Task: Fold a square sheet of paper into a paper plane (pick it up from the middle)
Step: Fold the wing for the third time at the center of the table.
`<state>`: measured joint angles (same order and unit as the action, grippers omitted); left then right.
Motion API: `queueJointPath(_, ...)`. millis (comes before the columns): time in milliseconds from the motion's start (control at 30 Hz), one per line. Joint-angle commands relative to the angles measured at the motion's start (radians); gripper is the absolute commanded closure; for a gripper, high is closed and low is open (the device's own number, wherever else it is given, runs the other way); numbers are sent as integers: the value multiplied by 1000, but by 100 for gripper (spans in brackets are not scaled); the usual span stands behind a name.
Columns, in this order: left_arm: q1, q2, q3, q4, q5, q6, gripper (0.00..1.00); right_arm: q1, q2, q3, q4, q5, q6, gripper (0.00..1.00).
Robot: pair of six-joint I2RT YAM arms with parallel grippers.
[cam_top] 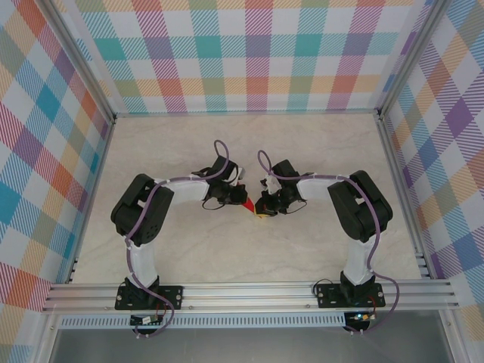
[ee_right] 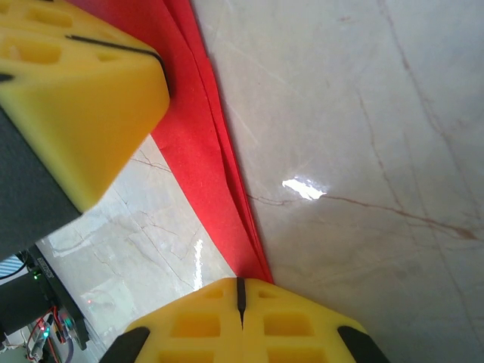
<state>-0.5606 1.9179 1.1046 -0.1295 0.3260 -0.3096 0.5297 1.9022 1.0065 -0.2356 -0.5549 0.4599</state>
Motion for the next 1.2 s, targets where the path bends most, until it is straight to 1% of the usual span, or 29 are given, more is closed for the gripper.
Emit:
queueJointPath(0,44,29,8,-33,-62,59,91,-7,78,-55,-89,133,-3,96)
queueJointPath(400,119,44,5,-32,-85,88,93,-10,83,-55,-93,134,-5,96)
queueJointPath(700,194,39,-23,6,-76,31,93,-13,95,-54,-95,141,-4,96)
queueJointPath(833,219,48,-25,13,-89,6,93,-13,94,-54,-97,142,-6,96)
queueJointPath(1167,288,40,-28,25,-85,-15,93,-16,95,-57,-99,145,-8,96)
